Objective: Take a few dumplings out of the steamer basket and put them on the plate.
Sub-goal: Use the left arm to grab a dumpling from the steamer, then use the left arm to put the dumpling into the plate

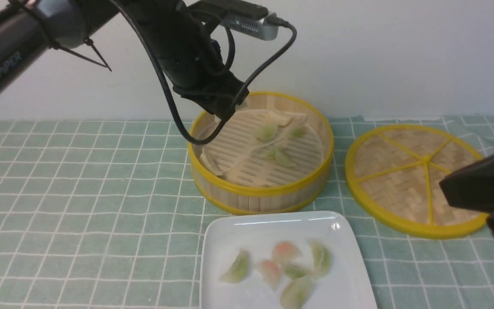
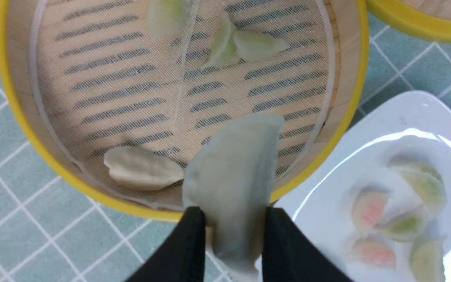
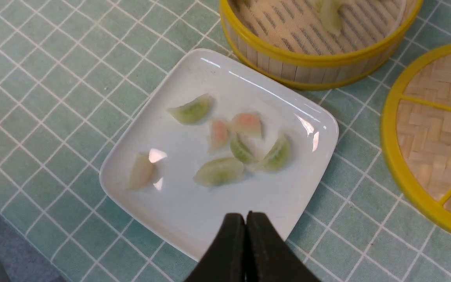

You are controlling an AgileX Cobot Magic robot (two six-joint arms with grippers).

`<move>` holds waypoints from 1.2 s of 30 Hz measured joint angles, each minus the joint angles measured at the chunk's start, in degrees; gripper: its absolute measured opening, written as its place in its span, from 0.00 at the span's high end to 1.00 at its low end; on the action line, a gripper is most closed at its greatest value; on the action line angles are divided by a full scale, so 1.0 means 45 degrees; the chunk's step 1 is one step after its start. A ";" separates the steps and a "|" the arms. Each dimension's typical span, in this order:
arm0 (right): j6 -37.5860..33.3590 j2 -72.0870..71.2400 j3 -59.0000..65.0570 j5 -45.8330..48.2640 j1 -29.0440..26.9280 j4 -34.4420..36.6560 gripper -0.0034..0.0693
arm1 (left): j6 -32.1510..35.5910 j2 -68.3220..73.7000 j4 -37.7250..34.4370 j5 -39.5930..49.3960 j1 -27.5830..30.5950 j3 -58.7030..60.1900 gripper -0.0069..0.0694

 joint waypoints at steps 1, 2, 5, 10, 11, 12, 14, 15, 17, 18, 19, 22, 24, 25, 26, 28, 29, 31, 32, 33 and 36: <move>0.0000 0.0000 0.0000 -0.0001 0.0000 0.0000 0.97 | -0.0031 -0.0045 -0.0015 0.0000 0.0000 0.0132 0.70; 0.0000 0.0000 0.0000 -0.0068 0.0000 0.0000 0.97 | -0.0216 -0.0437 -0.0199 -0.0013 0.0000 0.0745 0.70; -0.0012 0.0000 0.0000 -0.0134 0.0000 0.0012 0.97 | -0.0353 -0.1209 -0.0685 -0.0038 -0.0165 0.2554 0.70; -0.0046 0.0000 0.0000 -0.0184 0.0000 0.0034 0.97 | -0.0318 -0.1716 -0.0823 -0.0089 -0.1378 0.5486 0.70; -0.0046 0.0000 0.0000 -0.0184 0.0000 0.0034 0.97 | -0.0232 -0.1678 -0.0825 -0.0211 -0.1734 0.6037 0.70; -0.0046 0.0000 0.0000 -0.0184 0.0000 0.0034 0.97 | -0.0156 -0.1590 -0.0841 -0.0432 -0.2089 0.6516 0.70; -0.0046 0.0000 0.0000 -0.0184 0.0000 0.0034 0.97 | -0.0116 -0.1277 -0.0841 -0.0923 -0.2696 0.7217 0.70; -0.0046 0.0000 0.0000 -0.0184 0.0000 0.0034 0.97 | -0.0116 -0.1126 -0.0841 -0.1070 -0.2912 0.7351 0.70; -0.0046 0.0000 0.0000 -0.0184 0.0000 0.0034 0.97 | -0.0116 -0.0780 -0.0841 -0.1179 -0.3154 0.7466 0.70; -0.0046 0.0000 0.0000 -0.0184 0.0000 0.0034 0.97 | -0.0116 -0.0711 -0.0841 -0.1195 -0.3196 0.7480 0.70; -0.0046 0.0000 0.0000 -0.0184 0.0000 0.0034 0.97 | -0.0128 -0.0560 -0.0854 -0.1280 -0.3286 0.7494 0.70; -0.0046 0.0000 0.0000 -0.0194 0.0000 -0.0004 0.97 | -0.0154 -0.0271 -0.0874 -0.1478 -0.3361 0.7497 0.67; 0.0015 0.0000 0.0000 -0.0194 0.0000 -0.0062 0.97 | -0.0180 -0.0257 -0.0862 -0.1520 -0.3361 0.7497 0.58; 0.0092 -0.0026 0.0000 -0.0194 0.0000 -0.0103 0.97 | -0.0181 -0.0257 -0.0848 -0.1519 -0.3361 0.7485 0.53; 0.0236 -0.0089 0.0000 -0.0194 0.0000 -0.0183 0.97 | -0.0208 -0.0257 -0.0836 -0.1519 -0.3361 0.7442 0.46; 0.0435 -0.0237 0.0000 -0.0207 0.0000 -0.0353 0.97 | -0.0222 -0.0257 -0.0836 -0.1449 -0.3361 0.7350 0.39; 0.0707 -0.0523 0.0000 -0.0208 0.0000 -0.0614 0.97 | -0.0252 -0.0257 -0.0821 -0.1282 -0.3361 0.7163 0.32; 0.1099 -0.1071 0.0017 -0.0248 0.0000 -0.1150 0.97 | -0.0380 -0.0276 -0.0688 -0.0790 -0.3361 0.6790 0.30; 0.1334 -0.1475 0.0094 -0.0411 0.0000 -0.1423 0.97 | -0.0500 -0.0387 -0.0543 -0.0616 -0.3361 0.6555 0.32; 0.1614 -0.2163 0.0299 -0.0870 0.0000 -0.1718 0.97 | -0.0607 -0.0606 -0.0395 -0.0556 -0.3361 0.6391 0.37; 0.1911 -0.3729 0.1396 -0.2537 0.0000 -0.2169 0.97 | -0.0877 -0.1626 0.0205 -0.0426 -0.3361 0.6349 0.61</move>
